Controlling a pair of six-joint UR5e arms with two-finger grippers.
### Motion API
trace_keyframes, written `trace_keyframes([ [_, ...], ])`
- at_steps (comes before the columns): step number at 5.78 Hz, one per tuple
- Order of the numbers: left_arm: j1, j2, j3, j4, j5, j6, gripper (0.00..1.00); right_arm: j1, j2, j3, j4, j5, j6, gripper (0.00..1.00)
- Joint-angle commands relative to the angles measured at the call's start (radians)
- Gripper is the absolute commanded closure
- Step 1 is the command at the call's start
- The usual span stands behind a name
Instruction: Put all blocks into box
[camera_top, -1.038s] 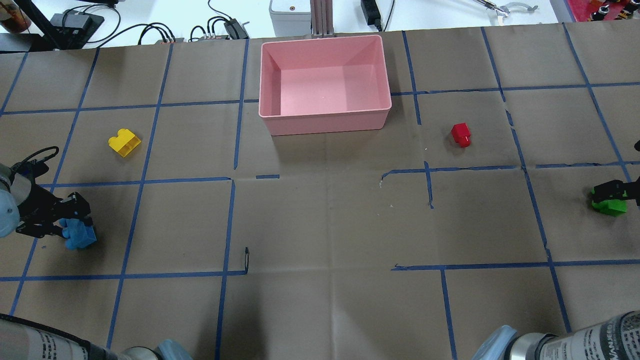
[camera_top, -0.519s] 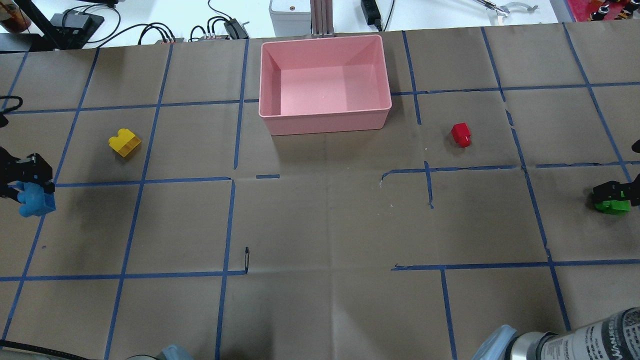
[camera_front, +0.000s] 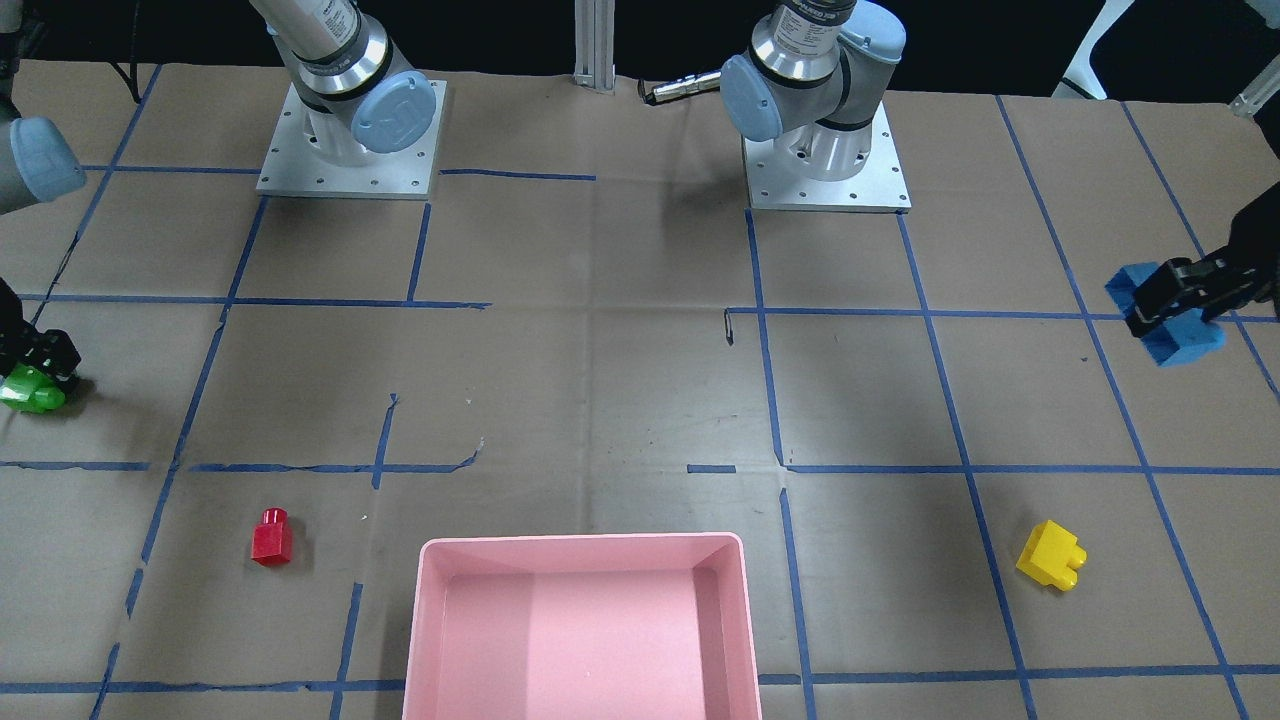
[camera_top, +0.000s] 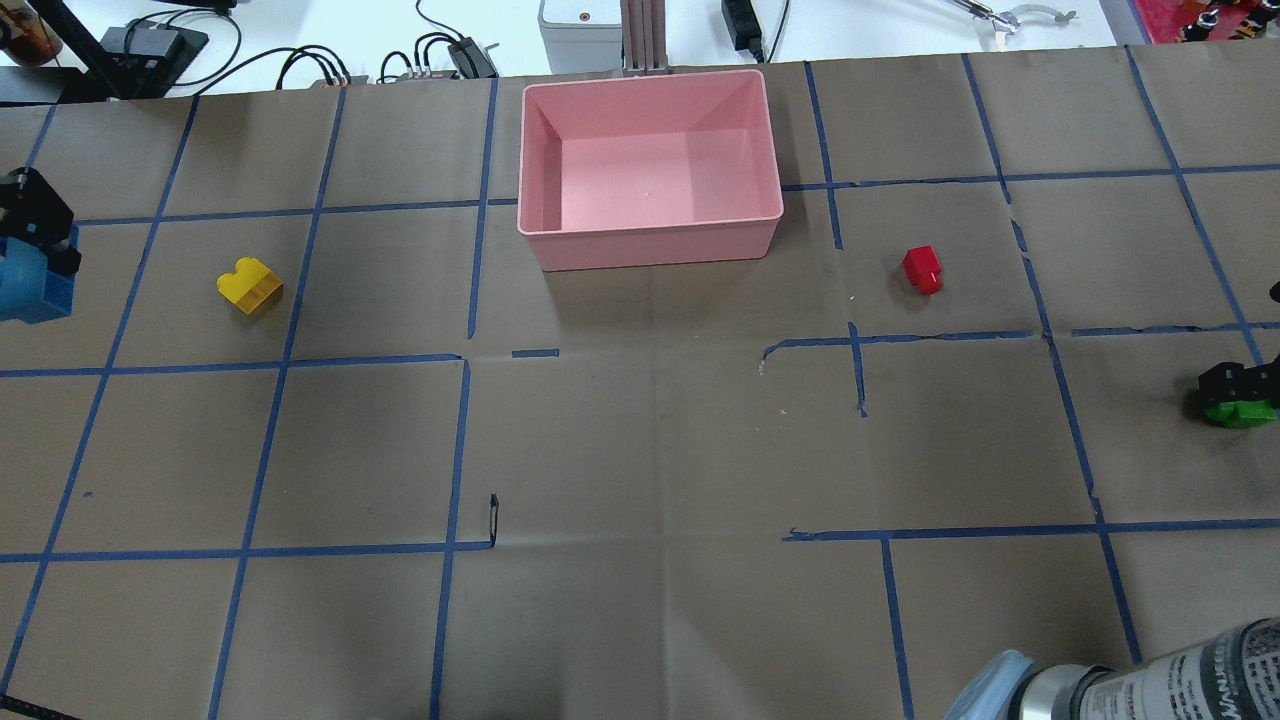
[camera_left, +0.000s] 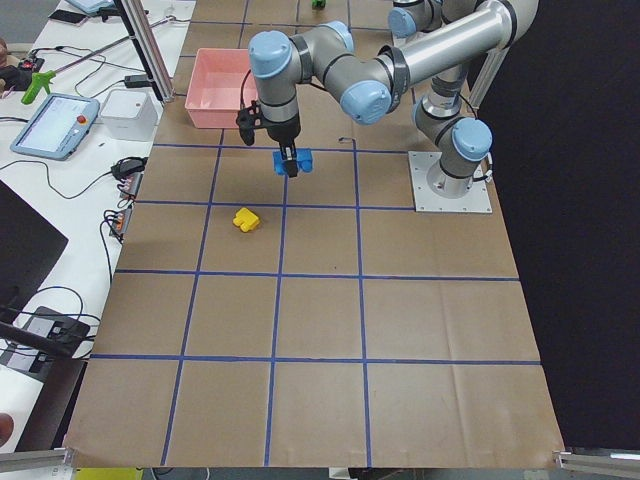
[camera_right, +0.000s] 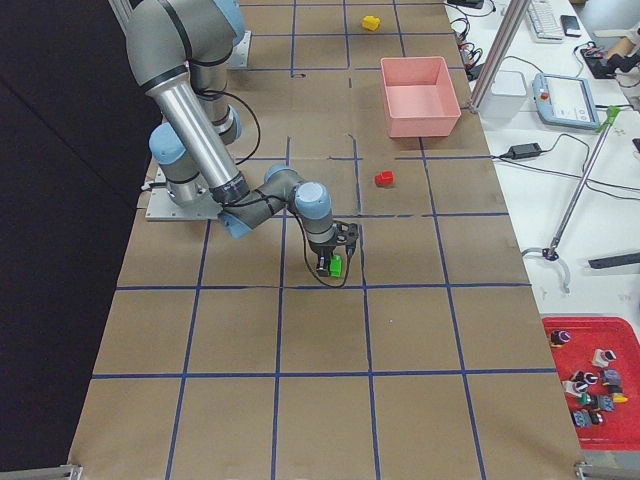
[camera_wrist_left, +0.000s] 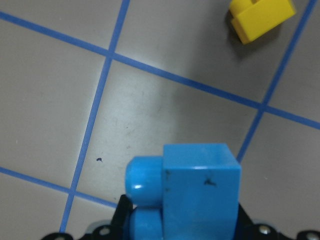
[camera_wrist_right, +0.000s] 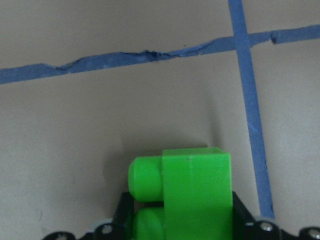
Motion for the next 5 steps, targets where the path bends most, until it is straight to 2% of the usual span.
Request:
trace_keyframes([
  [1,-0.240,-0.070,0.086,-0.012,-0.087,-0.026,0.83,0.012,-0.029,-0.052,0.009,-0.005,0.007,0.93],
  [2,-0.378,-0.157,0.185,-0.015,-0.129,-0.144,0.82,0.039,-0.094,-0.066,0.035,-0.002,-0.003,0.95],
  [3,-0.522,-0.281,0.331,-0.012,-0.125,-0.310,0.82,0.117,-0.140,-0.095,0.043,0.010,-0.009,0.96],
  [4,-0.623,-0.434,0.505,-0.011,-0.123,-0.444,0.82,0.200,-0.161,-0.138,0.044,0.048,-0.016,0.96],
  [5,-0.687,-0.576,0.627,0.000,-0.122,-0.546,0.82,0.269,-0.175,-0.173,0.053,0.101,-0.042,0.96],
])
